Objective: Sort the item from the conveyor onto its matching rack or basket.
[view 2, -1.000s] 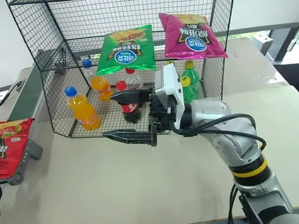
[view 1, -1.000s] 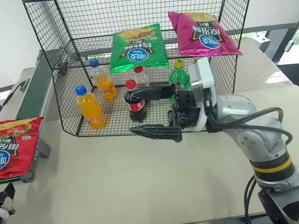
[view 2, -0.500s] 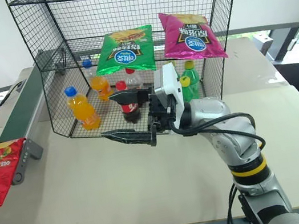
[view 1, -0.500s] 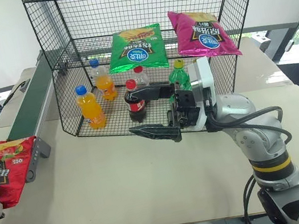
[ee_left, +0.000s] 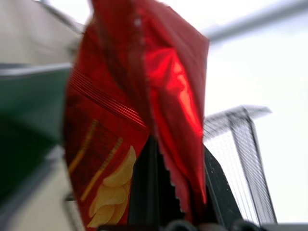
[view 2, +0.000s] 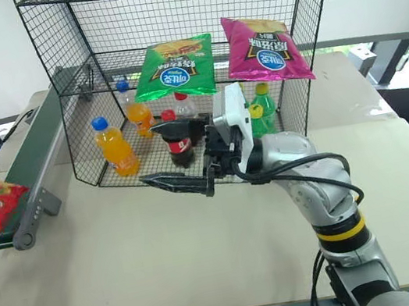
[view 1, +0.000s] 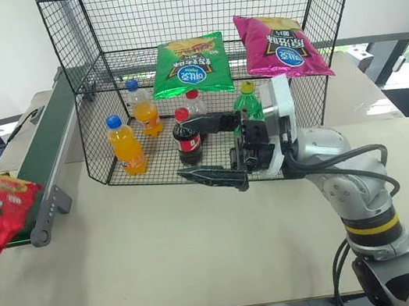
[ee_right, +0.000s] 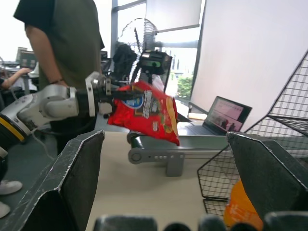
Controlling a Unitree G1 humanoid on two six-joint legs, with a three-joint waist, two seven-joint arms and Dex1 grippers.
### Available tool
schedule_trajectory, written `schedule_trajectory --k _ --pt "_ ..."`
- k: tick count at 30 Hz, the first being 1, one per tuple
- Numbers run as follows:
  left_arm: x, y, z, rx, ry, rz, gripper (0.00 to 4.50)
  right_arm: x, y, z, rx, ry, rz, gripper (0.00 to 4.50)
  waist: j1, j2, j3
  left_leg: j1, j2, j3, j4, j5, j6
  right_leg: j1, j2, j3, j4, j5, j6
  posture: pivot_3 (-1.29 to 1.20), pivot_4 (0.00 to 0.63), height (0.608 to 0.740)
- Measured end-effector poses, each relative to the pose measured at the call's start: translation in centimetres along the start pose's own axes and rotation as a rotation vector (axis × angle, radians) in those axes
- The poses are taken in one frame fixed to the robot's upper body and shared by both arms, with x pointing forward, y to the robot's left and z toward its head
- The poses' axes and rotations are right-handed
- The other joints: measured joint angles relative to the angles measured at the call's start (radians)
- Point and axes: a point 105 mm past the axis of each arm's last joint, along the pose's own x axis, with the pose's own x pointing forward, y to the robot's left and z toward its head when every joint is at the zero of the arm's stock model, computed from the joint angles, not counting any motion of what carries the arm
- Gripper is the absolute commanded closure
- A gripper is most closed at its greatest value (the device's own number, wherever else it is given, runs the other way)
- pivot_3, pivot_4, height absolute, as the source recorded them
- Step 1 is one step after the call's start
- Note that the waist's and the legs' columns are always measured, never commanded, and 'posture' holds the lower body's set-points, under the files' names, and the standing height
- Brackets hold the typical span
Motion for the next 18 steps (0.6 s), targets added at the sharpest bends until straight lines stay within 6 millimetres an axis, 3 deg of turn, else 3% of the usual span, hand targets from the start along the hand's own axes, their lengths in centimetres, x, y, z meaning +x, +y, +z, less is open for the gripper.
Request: schedule_trajectory --k 2,6,11,14,18 --pt "0.8 -2.0 -1.4 0.021 0.048 -0.085 4.47 -0.3 -0.4 0.2 -0.001 -0.009 -0.039 0.0 0.003 0.0 0.0 -0.001 0.0 0.0 0.0 0.0 0.0 0.0 0.0 0.0 0.0 0.0 0.0 0.0 0.15 0.74" --pt "2.7 -8.5 -6.5 0.068 0.222 -0.356 4.47 -0.7 -1.1 1.3 -0.035 -0.046 -0.121 0.0 0.0 0.0 0.0 -0.001 0.0 0.0 0.0 0.0 0.0 0.0 0.0 0.0 0.0 0.0 0.0 0.0 0.15 0.74" --pt "4.4 -14.4 -9.8 0.027 0.334 -0.589 4.47 -0.9 -1.3 2.3 -0.077 -0.066 -0.188 0.0 -0.004 0.001 0.0 0.0 0.0 0.0 0.0 0.0 0.001 0.001 0.0 0.0 0.0 0.0 0.0 0.0 0.15 0.74" --pt "5.7 -15.6 -10.3 -0.038 0.362 -0.624 4.47 -1.0 -1.5 2.7 -0.105 -0.069 -0.222 0.0 -0.005 0.004 0.001 0.001 0.0 0.0 0.001 0.0 0.001 0.003 0.0 0.0 0.0 0.0 0.0 0.0 0.15 0.74" --pt "8.8 -14.5 -10.9 -0.188 0.4 -0.562 4.47 -1.0 -1.9 3.5 -0.162 -0.083 -0.283 0.0 -0.001 0.004 0.001 0.001 -0.001 -0.001 0.001 0.0 0.001 0.003 0.0 0.0 0.0 0.0 0.001 0.0 0.15 0.74"
